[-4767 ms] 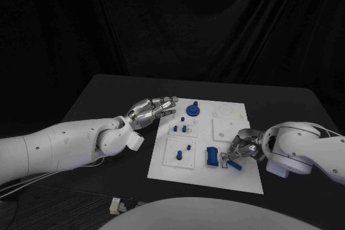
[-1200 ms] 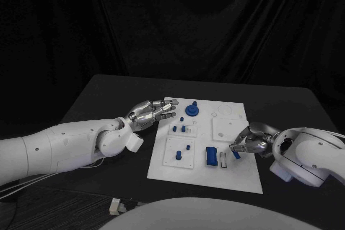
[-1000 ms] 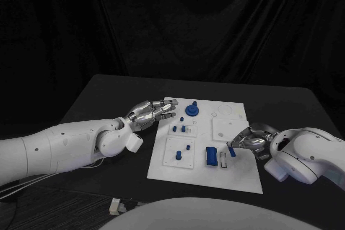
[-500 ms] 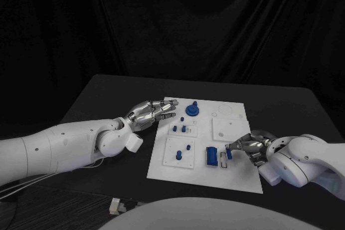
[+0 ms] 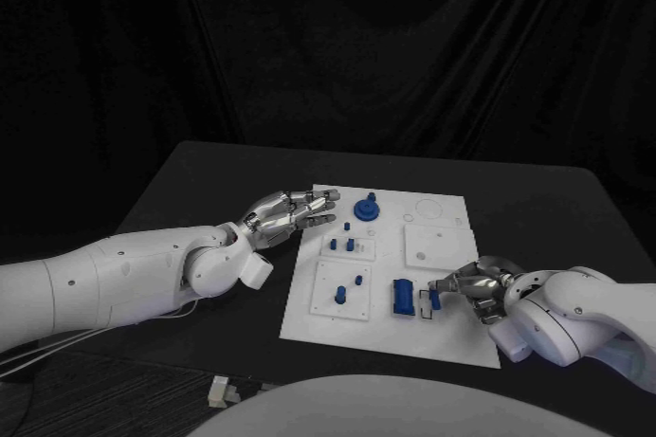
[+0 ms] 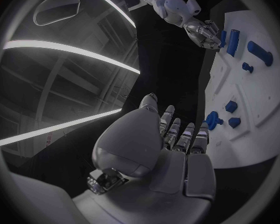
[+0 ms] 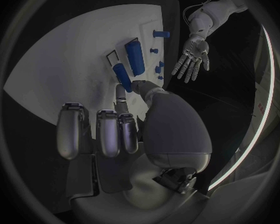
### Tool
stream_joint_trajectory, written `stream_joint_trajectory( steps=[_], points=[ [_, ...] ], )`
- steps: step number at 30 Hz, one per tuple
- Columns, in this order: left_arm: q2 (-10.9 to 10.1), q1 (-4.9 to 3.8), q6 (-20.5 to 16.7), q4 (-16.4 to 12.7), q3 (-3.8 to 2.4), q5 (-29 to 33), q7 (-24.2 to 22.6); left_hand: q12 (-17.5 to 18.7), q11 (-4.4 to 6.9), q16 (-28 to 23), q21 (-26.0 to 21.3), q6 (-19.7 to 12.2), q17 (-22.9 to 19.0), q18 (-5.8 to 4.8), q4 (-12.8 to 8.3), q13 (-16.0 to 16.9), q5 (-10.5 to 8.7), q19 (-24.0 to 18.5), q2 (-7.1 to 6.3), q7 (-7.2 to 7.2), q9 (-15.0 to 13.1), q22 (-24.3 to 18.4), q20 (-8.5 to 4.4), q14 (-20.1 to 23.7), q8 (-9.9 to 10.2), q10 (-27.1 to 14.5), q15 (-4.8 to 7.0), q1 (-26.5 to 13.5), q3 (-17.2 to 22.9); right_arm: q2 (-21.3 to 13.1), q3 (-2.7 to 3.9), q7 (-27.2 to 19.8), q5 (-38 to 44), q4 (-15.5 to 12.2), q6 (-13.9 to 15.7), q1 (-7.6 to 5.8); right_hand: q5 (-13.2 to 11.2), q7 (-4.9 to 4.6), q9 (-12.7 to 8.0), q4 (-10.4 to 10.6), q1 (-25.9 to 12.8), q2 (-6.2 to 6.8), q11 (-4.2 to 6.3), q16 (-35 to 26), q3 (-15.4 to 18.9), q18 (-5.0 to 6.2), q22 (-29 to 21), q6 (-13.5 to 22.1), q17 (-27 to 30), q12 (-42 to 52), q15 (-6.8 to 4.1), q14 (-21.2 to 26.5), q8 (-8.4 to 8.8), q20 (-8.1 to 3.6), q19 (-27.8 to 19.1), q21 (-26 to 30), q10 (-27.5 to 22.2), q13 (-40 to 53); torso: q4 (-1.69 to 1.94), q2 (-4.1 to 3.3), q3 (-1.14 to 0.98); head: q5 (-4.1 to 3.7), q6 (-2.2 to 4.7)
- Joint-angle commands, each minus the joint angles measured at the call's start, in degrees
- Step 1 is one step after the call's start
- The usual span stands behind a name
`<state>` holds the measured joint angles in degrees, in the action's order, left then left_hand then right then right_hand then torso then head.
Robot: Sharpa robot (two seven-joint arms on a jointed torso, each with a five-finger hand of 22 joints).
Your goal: Assemble the parts on the task board
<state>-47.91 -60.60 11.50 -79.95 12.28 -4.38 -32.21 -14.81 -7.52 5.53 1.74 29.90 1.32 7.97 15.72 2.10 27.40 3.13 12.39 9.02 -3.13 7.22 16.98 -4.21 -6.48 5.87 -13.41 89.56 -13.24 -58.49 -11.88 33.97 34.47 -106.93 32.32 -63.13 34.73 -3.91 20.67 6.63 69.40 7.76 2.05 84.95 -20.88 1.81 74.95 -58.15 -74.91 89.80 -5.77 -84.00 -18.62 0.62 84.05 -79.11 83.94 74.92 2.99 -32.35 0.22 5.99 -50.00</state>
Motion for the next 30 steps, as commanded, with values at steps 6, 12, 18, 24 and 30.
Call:
stream_joint_trajectory(
  steps=[6,12,18,24,30],
  points=[
    [0.10,0.11,0.80,-0.04,-0.06,0.09,-0.58,-0.14,-0.46,0.20,0.33,0.30,0.07,-1.13,0.03,0.06,0.21,0.37,0.04,0.20,-0.06,-0.06,-0.10,-0.11,-0.27,-0.16,-0.47,0.72,0.30,0.48,0.02,0.26,0.75,-0.42,2.54,0.50,-1.28,1.51,0.08,-0.27,-0.98,-0.12,0.02,-0.42,-0.37,0.95,11.37,-1.06,-0.13,0.20,0.15,-3.37,-0.27,0.13,1.34,0.34,6.06,15.08,0.03,0.01,0.01,-0.06,0.00],
    [0.14,0.13,0.87,0.03,-0.06,0.09,-0.49,-0.14,-0.46,0.20,0.33,0.30,0.07,-1.13,0.03,0.06,0.21,0.37,0.04,0.20,-0.06,-0.06,-0.10,-0.11,-0.27,-0.16,-0.47,0.72,0.30,0.99,0.02,0.28,0.78,-0.44,2.65,1.22,-1.49,1.48,0.11,-0.36,-1.12,-0.10,0.03,-0.48,-0.41,1.01,11.30,-0.94,0.02,0.20,0.16,-3.34,-0.26,0.14,1.25,0.56,6.06,15.08,0.02,0.00,0.00,-0.17,0.00],
    [0.03,0.14,0.84,-0.02,-0.06,0.09,-0.36,-0.14,-0.46,0.20,0.33,0.30,0.07,-1.13,0.03,0.06,0.21,0.37,0.04,0.20,-0.06,-0.06,-0.10,-0.11,-0.27,-0.16,-0.47,0.72,0.30,1.02,0.02,0.35,0.83,-0.40,2.32,2.07,-1.69,1.39,0.13,-0.51,-1.40,0.00,-0.03,-0.56,-0.46,1.09,11.19,-0.63,0.18,0.20,0.19,-3.30,-0.16,0.16,1.10,0.90,6.06,15.08,0.03,-0.01,0.01,-0.04,0.00],
    [0.05,0.15,0.90,0.04,-0.06,0.09,-0.27,-0.14,-0.46,0.20,0.33,0.30,0.07,-1.13,0.03,0.06,0.21,0.37,0.04,0.20,-0.06,-0.06,-0.10,-0.11,-0.27,-0.16,-0.47,0.72,0.30,0.54,0.01,0.44,1.13,-0.63,2.12,2.60,-2.04,1.34,0.17,-0.63,-1.65,0.03,-0.08,-0.59,-0.49,1.12,11.14,-0.45,0.22,0.20,0.23,-3.29,-0.13,0.20,1.04,1.06,6.06,15.08,0.05,0.03,0.04,-0.25,0.00],
    [0.14,0.17,0.99,0.09,-0.06,0.09,-0.20,-0.14,-0.46,0.20,0.33,0.30,0.07,-1.13,0.03,0.06,0.21,0.37,0.04,0.20,-0.06,-0.06,-0.10,-0.11,-0.27,-0.16,-0.47,0.72,0.30,0.16,0.01,0.41,1.31,-0.99,2.88,2.80,-2.17,1.33,0.20,-0.66,-1.75,0.00,-0.09,-0.57,-0.53,1.13,11.13,-0.41,0.16,0.20,0.25,-3.30,-0.15,0.21,1.02,1.11,6.06,15.08,0.05,0.00,-0.01,-0.39,0.00]
  ],
)
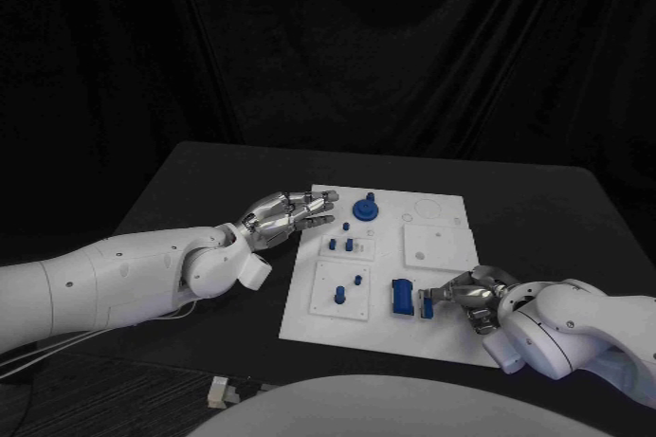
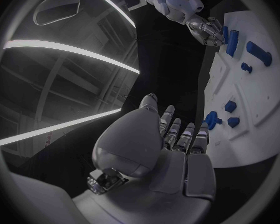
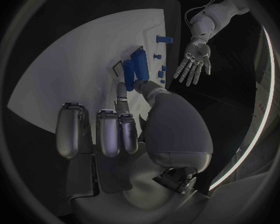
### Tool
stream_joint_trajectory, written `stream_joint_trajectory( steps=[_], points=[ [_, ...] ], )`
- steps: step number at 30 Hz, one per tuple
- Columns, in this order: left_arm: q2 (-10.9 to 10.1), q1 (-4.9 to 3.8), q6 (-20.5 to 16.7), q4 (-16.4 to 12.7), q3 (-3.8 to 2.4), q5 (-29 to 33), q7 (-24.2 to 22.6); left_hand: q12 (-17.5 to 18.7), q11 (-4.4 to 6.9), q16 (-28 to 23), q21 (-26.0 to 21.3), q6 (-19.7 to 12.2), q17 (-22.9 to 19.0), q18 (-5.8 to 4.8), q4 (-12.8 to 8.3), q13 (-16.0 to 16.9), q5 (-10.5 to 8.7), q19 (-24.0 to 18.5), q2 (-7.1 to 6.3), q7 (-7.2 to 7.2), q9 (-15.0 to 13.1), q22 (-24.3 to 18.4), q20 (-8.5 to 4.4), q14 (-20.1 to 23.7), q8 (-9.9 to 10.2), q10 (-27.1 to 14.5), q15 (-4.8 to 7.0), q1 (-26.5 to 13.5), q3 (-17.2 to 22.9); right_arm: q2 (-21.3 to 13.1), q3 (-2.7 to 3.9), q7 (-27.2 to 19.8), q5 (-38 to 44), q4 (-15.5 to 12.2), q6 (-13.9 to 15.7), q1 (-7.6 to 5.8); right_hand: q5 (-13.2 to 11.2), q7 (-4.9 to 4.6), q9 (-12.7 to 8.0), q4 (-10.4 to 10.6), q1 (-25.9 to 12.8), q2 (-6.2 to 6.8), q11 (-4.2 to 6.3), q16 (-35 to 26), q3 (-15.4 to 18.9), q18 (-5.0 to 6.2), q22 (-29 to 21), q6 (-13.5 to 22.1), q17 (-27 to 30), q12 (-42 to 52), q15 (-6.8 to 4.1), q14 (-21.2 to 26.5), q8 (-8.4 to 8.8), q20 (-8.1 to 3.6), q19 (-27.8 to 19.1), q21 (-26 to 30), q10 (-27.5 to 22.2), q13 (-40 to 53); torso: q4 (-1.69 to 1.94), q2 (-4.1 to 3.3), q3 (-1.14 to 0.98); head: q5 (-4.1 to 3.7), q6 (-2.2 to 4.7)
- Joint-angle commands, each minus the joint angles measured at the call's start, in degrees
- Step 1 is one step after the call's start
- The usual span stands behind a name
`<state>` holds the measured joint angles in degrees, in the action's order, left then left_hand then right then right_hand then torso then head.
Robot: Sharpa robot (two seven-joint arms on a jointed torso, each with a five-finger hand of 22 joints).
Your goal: Assemble the parts on the task board
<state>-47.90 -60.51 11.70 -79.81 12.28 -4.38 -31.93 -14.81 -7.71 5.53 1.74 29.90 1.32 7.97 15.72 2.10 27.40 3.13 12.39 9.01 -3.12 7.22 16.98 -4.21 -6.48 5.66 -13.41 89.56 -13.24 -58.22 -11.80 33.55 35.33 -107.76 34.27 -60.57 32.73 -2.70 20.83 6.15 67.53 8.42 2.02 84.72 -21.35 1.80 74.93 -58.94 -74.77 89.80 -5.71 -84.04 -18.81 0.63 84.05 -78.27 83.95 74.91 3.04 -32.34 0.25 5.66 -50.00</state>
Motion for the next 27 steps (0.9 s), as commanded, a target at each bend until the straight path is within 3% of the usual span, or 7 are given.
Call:
stream_joint_trajectory(
  steps=[1,21,27],
  points=[
    [0.13,0.08,0.79,-0.05,-0.06,0.09,-0.46,-0.14,-0.26,0.20,0.33,0.30,0.07,-1.12,0.03,0.07,0.21,0.37,0.04,0.20,-0.07,-0.05,-0.10,-0.11,-0.27,0.06,-0.47,0.72,0.31,-0.18,-0.06,0.84,0.54,-0.22,1.10,0.25,-0.22,0.14,0.06,-0.18,0.07,-0.71,-0.08,-0.36,-0.08,1.13,11.14,0.36,0.06,0.20,0.19,-3.26,0.02,0.21,1.01,0.28,6.05,15.09,-0.03,-0.02,-0.03,-0.04,0.00],
    [0.27,0.15,1.05,0.02,-0.06,0.09,-0.08,-0.13,-0.28,0.22,0.32,0.36,0.08,-1.18,0.06,0.07,0.21,0.37,0.02,0.24,-0.07,-0.08,-0.10,-0.13,-0.29,0.06,-0.54,0.69,0.31,-0.95,-0.07,0.90,1.64,-0.81,2.18,0.50,-0.58,0.08,0.15,-0.25,-0.31,-0.73,-0.11,-0.34,-0.10,1.14,11.14,0.54,-0.02,0.20,0.22,-3.28,-0.02,0.24,1.01,0.30,6.05,15.09,-0.02,0.00,-0.02,-0.09,0.00],
    [0.27,0.17,1.07,0.05,-0.06,0.09,-0.01,-0.13,-0.28,0.22,0.32,0.36,0.08,-1.18,0.06,0.07,0.21,0.37,0.02,0.24,-0.07,-0.08,-0.10,-0.13,-0.29,0.06,-0.54,0.69,0.31,-0.72,-0.07,0.87,1.66,-0.56,2.12,0.64,-1.81,0.05,0.33,-0.26,-1.08,-0.87,-0.16,-0.37,-0.10,1.13,11.13,0.78,0.01,0.20,0.28,-3.28,-0.15,0.30,1.02,0.33,6.05,15.09,-0.03,-0.03,-0.04,-0.04,0.00]
  ],
)
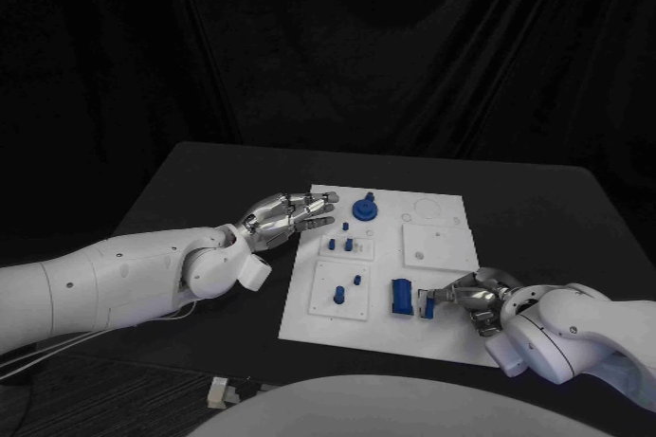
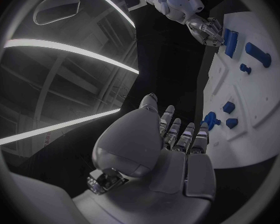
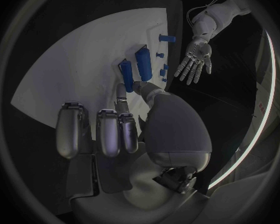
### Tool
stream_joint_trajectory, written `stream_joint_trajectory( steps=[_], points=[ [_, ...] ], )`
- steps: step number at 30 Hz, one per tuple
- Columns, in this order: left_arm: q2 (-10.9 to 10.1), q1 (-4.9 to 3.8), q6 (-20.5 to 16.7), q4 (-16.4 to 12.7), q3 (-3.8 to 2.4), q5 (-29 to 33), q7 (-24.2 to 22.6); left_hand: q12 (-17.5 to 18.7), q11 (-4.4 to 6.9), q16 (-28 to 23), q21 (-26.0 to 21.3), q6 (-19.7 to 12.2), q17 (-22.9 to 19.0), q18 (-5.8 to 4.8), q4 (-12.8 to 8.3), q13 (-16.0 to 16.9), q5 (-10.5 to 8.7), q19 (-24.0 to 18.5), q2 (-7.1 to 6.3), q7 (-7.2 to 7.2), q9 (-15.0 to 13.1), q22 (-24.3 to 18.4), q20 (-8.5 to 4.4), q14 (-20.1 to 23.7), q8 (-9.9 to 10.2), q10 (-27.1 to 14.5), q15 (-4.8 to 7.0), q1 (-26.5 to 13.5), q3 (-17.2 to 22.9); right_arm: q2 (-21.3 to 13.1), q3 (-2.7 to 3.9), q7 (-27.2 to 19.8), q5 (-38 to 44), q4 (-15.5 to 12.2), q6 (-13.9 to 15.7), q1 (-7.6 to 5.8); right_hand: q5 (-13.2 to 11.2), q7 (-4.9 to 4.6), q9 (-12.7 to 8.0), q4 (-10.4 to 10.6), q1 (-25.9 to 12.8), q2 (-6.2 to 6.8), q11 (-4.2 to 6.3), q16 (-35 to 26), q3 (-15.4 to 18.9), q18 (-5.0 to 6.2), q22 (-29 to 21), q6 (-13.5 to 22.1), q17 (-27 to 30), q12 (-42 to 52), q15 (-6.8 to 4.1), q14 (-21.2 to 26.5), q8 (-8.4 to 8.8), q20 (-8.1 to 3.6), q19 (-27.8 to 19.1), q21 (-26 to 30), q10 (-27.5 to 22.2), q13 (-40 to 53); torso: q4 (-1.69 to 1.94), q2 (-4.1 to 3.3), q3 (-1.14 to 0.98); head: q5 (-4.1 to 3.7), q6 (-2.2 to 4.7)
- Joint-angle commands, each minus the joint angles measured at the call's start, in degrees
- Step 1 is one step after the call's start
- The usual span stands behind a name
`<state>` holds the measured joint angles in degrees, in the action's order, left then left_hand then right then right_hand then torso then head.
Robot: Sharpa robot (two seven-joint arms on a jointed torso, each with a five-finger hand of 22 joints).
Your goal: Assemble the parts on the task board
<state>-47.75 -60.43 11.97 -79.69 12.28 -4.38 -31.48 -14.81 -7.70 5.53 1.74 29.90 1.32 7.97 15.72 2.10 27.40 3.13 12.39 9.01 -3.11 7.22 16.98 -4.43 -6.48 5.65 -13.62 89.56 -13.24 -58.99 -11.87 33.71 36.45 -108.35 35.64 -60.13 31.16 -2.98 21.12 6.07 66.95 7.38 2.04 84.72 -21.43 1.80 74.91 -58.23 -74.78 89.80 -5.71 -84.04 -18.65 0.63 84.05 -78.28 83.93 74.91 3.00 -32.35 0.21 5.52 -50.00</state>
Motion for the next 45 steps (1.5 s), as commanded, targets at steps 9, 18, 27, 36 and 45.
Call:
stream_joint_trajectory(
  steps=[9,18,27,36,45],
  points=[
    [0.19,0.13,0.90,-0.01,-0.06,0.09,-0.39,-0.12,-0.32,0.21,0.32,0.42,0.08,-1.22,0.10,0.07,0.19,0.36,0.00,0.26,-0.08,-0.12,-0.10,0.08,-0.31,0.07,-0.36,0.64,0.30,0.30,0.00,0.66,0.51,0.27,0.63,0.30,-1.34,0.32,0.17,-0.22,-1.03,0.08,-0.19,-0.35,-0.02,1.12,11.16,0.23,-0.04,0.20,0.29,-3.31,-0.41,0.33,1.05,0.30,6.07,15.09,0.01,-0.01,0.00,0.02,0.00],
    [0.21,0.17,0.98,0.00,-0.06,0.09,-0.27,-0.13,-0.32,0.20,0.32,0.36,0.08,-1.24,0.10,0.07,0.20,0.36,0.00,0.27,-0.08,-0.13,-0.10,0.09,-0.30,0.08,-0.37,0.64,0.31,0.48,0.00,0.70,0.51,0.58,0.07,0.33,-4.39,0.18,0.36,-0.58,-1.82,0.11,-0.30,-0.45,0.10,1.18,11.08,0.96,0.16,0.20,0.37,-3.28,-0.45,0.41,0.97,0.60,6.07,15.09,0.00,0.01,-0.01,0.10,0.00],
    [0.23,0.24,1.10,0.07,-0.06,0.09,-0.14,-0.13,-0.32,0.20,0.32,0.36,0.08,-1.24,0.10,0.07,0.20,0.36,0.00,0.27,-0.08,-0.13,-0.10,0.09,-0.30,0.08,-0.37,0.64,0.31,0.66,0.00,0.65,0.57,0.69,-0.68,0.35,-10.27,-0.11,0.55,-1.00,-2.33,0.31,-0.57,-0.52,0.91,1.20,11.07,2.02,0.29,0.20,0.59,-3.27,-0.60,0.59,0.96,0.74,6.07,15.09,0.02,-0.01,0.00,0.13,0.00],
    [0.26,0.33,1.24,0.18,-0.06,0.09,0.00,-0.13,-0.32,0.20,0.32,0.36,0.08,-1.24,0.10,0.07,0.20,0.36,0.00,0.27,-0.08,-0.13,-0.10,0.09,-0.30,0.08,-0.37,0.64,0.31,0.77,0.00,0.58,1.43,0.57,-1.08,0.37,-12.91,-0.45,0.53,-1.56,-1.61,0.58,-0.85,-0.48,1.50,1.19,11.07,3.18,0.17,0.20,0.82,-3.30,-0.53,0.78,0.98,0.78,6.07,15.09,0.00,-0.01,0.01,0.08,0.00],
    [0.29,0.42,1.37,0.24,-0.06,0.09,0.21,-0.08,-0.34,0.22,0.31,0.34,0.08,-1.29,0.11,0.06,0.21,0.36,-0.01,0.28,-0.08,-0.14,-0.11,0.07,-0.29,0.06,-0.42,0.64,0.33,0.86,0.00,0.47,1.65,0.37,-1.01,0.38,-14.24,-0.58,0.60,-1.31,-1.73,0.59,-0.99,-0.45,2.06,1.19,11.07,3.38,0.11,0.20,0.95,-3.31,-0.74,0.89,0.98,0.81,6.07,15.09,0.00,-0.01,0.00,0.09,0.00]
  ],
)
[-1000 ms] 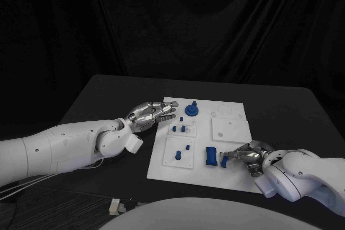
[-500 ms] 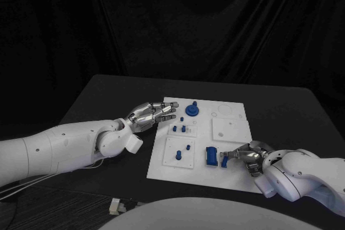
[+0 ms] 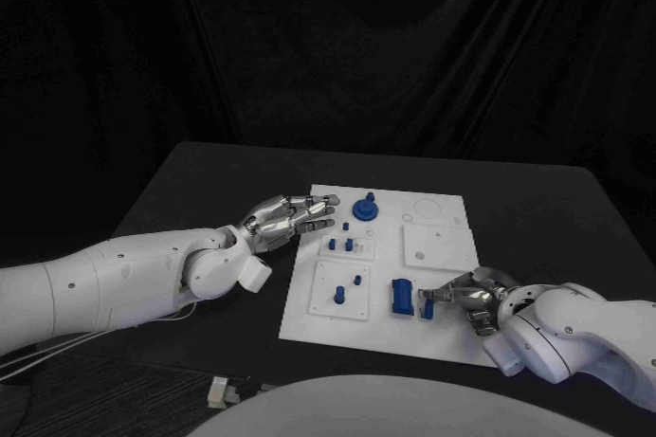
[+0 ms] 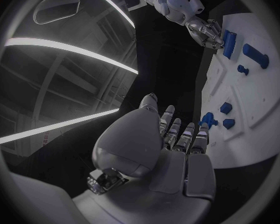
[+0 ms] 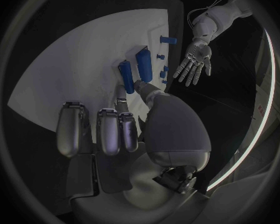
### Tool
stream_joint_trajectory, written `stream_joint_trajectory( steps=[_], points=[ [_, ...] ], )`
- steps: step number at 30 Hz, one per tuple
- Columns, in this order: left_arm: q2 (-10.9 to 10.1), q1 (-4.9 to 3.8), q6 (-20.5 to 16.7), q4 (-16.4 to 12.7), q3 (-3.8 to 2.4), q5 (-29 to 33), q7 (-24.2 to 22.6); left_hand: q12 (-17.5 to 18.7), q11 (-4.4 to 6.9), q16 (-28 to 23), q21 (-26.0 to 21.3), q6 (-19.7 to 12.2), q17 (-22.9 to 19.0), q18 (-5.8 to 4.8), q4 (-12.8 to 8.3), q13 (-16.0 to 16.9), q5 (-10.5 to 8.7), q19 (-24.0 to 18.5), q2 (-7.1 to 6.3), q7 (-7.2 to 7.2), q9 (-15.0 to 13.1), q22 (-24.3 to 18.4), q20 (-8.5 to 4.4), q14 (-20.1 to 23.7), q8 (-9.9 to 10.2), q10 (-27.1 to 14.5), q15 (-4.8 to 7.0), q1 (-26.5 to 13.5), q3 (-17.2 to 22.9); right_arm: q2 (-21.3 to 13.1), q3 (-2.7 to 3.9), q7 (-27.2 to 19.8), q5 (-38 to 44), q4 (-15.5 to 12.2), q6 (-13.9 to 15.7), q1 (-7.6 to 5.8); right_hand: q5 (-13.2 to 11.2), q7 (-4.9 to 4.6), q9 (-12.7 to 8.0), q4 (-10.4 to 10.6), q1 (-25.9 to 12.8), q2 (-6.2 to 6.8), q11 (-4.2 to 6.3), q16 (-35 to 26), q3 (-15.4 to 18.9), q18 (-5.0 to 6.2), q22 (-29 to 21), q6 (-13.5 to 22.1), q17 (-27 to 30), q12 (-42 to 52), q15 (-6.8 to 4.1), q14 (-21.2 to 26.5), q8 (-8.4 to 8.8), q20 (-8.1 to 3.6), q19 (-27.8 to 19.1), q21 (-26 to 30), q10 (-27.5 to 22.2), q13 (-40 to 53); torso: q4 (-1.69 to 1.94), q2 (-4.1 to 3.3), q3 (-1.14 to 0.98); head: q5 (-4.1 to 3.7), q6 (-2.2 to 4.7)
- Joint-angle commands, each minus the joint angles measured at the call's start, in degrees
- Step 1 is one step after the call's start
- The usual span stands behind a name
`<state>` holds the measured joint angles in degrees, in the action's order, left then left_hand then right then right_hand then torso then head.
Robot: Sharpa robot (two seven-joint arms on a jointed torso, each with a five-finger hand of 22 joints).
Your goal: Assemble the parts on the task board
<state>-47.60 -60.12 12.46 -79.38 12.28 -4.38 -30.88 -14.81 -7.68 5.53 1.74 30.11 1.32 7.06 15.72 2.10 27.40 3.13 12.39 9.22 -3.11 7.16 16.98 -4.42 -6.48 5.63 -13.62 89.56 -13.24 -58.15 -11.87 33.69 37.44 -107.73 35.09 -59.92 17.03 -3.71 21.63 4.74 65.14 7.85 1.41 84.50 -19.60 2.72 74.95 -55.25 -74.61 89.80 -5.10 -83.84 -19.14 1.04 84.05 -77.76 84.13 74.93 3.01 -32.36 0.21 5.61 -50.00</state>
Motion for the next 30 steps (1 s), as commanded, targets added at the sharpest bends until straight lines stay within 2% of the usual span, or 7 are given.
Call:
stream_joint_trajectory(
  steps=[1,10,12,21,26,30],
  points=[
    [0.15,0.12,0.90,-0.05,-0.06,0.09,-0.35,-0.08,-0.36,0.22,0.31,0.14,0.08,-0.38,0.11,0.06,0.21,0.36,-0.01,0.08,-0.08,-0.09,-0.11,0.06,-0.29,0.08,-0.42,0.64,0.33,0.02,0.00,0.47,0.68,-0.30,-0.44,0.17,-1.13,0.15,0.16,0.31,-0.10,0.13,-0.38,-0.21,0.64,0.28,11.04,0.37,-0.10,0.20,0.37,-3.51,-0.45,0.53,0.99,0.30,5.87,15.07,0.00,0.00,0.00,-0.03,0.00],
    [0.19,0.27,1.09,0.02,-0.06,0.09,-0.16,-0.08,-0.36,0.22,0.31,0.14,0.08,-0.38,0.11,0.06,0.21,0.36,-0.01,0.08,-0.08,-0.09,-0.11,0.06,-0.29,0.08,-0.42,0.64,0.33,-0.17,0.00,0.06,0.73,-0.57,0.47,0.18,-2.82,0.15,0.30,2.12,-1.17,0.12,-0.40,-0.17,2.24,0.28,11.06,0.53,-0.19,0.20,0.40,-3.53,-1.00,0.59,1.03,0.28,5.87,15.07,-0.02,0.02,0.00,0.07,0.00],
    [0.20,0.33,1.14,0.04,-0.06,0.09,-0.12,-0.08,-0.36,0.22,0.31,0.14,0.08,-0.38,0.11,0.06,0.21,0.36,-0.01,0.08,-0.08,-0.09,-0.11,0.06,-0.29,0.08,-0.42,0.64,0.33,-0.19,0.00,-0.03,0.73,-0.61,0.65,0.18,-1.24,0.18,0.41,2.69,-1.50,-0.16,-0.37,-0.16,3.13,0.28,11.06,0.64,-0.20,0.20,0.38,-3.54,-1.31,0.58,1.03,0.29,5.87,15.07,-0.02,0.03,0.00,0.06,0.00],
    [0.14,0.88,1.28,0.07,-0.06,0.09,0.06,-0.08,-0.36,0.22,0.31,0.14,0.08,-0.38,0.11,0.06,0.21,0.36,-0.01,0.08,-0.08,-0.09,-0.11,0.06,-0.29,0.08,-0.42,0.64,0.33,-0.10,0.00,-0.35,0.74,-0.48,1.41,0.19,-0.93,0.30,0.62,3.18,-1.73,-0.47,-0.30,-0.16,3.97,0.29,11.06,0.37,-0.19,0.20,0.33,-3.53,-1.84,0.56,1.03,0.33,5.87,15.07,-0.02,-0.02,0.01,0.04,0.00],
    [0.06,1.13,1.32,0.07,-0.06,0.09,0.10,-0.05,-0.37,0.26,0.32,0.19,0.09,-0.43,0.10,0.06,0.24,0.37,0.03,0.09,-0.08,-0.09,-0.10,0.03,-0.31,0.07,-0.48,0.66,0.39,-0.15,0.00,-0.29,0.75,-0.53,1.72,0.18,-1.56,0.34,0.73,3.69,-2.03,-0.54,-0.24,-0.15,4.73,0.29,11.06,0.45,-0.22,0.20,0.29,-3.54,-2.10,0.52,1.05,0.32,5.87,15.07,-0.03,0.00,0.01,0.06,0.00],
    [-0.05,1.23,1.28,0.02,-0.06,0.09,0.08,-0.05,-0.37,0.26,0.32,0.19,0.09,-0.43,0.10,0.06,0.24,0.37,0.03,0.09,-0.08,-0.09,-0.10,0.03,-0.31,0.07,-0.48,0.66,0.39,-0.31,0.00,-0.30,0.86,-0.72,2.14,0.18,-2.98,0.44,0.97,4.70,-2.40,-0.65,-0.16,-0.13,6.08,0.28,11.07,0.47,-0.25,0.20,0.22,-3.54,-2.67,0.46,1.07,0.30,5.87,15.07,0.00,0.03,0.01,0.05,0.00]
  ],
)
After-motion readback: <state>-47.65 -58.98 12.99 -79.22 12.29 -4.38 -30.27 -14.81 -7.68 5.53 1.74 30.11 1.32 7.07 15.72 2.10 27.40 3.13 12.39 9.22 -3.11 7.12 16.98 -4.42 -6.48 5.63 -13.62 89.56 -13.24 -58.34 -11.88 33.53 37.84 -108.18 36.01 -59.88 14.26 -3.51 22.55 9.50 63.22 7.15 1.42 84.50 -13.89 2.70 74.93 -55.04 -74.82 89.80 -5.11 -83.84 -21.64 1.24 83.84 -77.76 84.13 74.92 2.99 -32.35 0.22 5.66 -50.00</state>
